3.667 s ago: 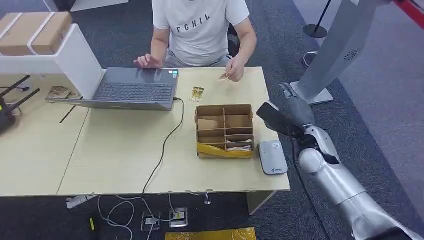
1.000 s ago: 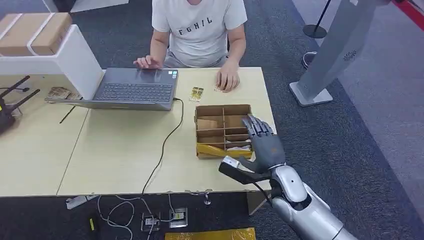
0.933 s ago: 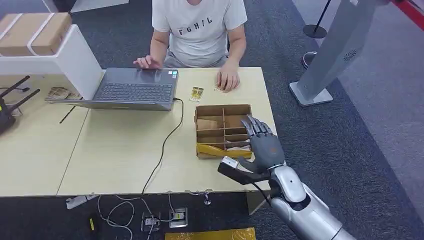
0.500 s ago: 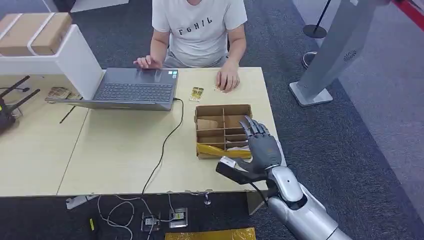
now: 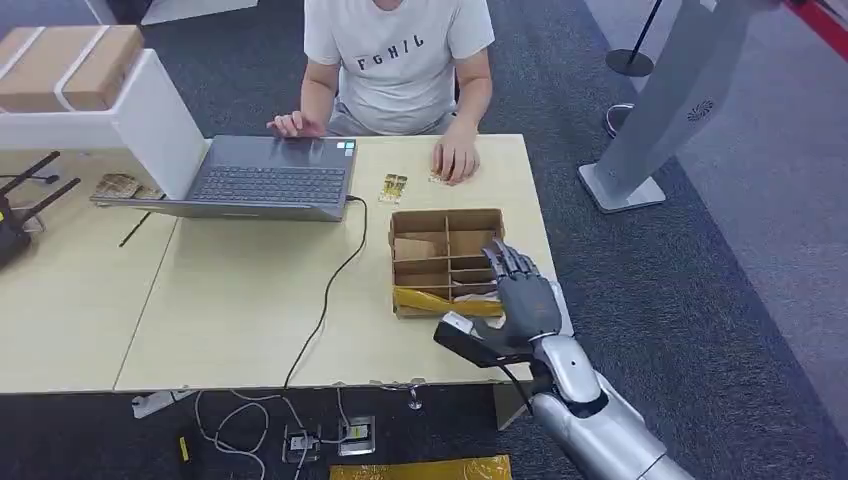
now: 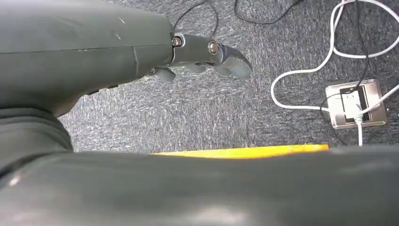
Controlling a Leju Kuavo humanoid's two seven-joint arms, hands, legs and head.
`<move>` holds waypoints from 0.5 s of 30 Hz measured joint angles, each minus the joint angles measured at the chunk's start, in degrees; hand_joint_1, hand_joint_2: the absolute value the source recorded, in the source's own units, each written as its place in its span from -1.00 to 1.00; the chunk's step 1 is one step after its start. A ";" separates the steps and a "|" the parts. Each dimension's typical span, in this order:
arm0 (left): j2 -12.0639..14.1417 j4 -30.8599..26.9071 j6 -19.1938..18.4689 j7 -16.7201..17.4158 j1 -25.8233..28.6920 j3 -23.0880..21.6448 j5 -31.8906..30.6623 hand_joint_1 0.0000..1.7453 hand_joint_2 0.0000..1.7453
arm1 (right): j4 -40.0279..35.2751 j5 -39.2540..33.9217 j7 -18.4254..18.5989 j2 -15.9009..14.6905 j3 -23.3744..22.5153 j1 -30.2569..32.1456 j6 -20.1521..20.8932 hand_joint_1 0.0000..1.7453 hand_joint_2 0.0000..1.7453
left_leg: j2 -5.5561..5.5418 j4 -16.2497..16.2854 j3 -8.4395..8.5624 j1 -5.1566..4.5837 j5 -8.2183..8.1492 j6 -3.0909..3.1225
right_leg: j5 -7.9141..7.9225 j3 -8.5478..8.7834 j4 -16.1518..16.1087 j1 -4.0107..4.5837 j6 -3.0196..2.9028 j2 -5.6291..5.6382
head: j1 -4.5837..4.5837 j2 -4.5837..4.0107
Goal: Pass the card to the sensor for recognition and then transmit it.
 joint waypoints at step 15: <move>0.17 0.00 -0.26 0.00 0.00 -0.02 -0.02 -1.00 -1.00 | 3.63 -1.12 -1.88 1.73 -0.37 -0.67 -1.68 1.00 1.00 | 0.00 0.00 0.00 0.00 0.00 0.00 | 0.00 0.00 0.00 0.00 0.00 0.00 | 0.00 0.00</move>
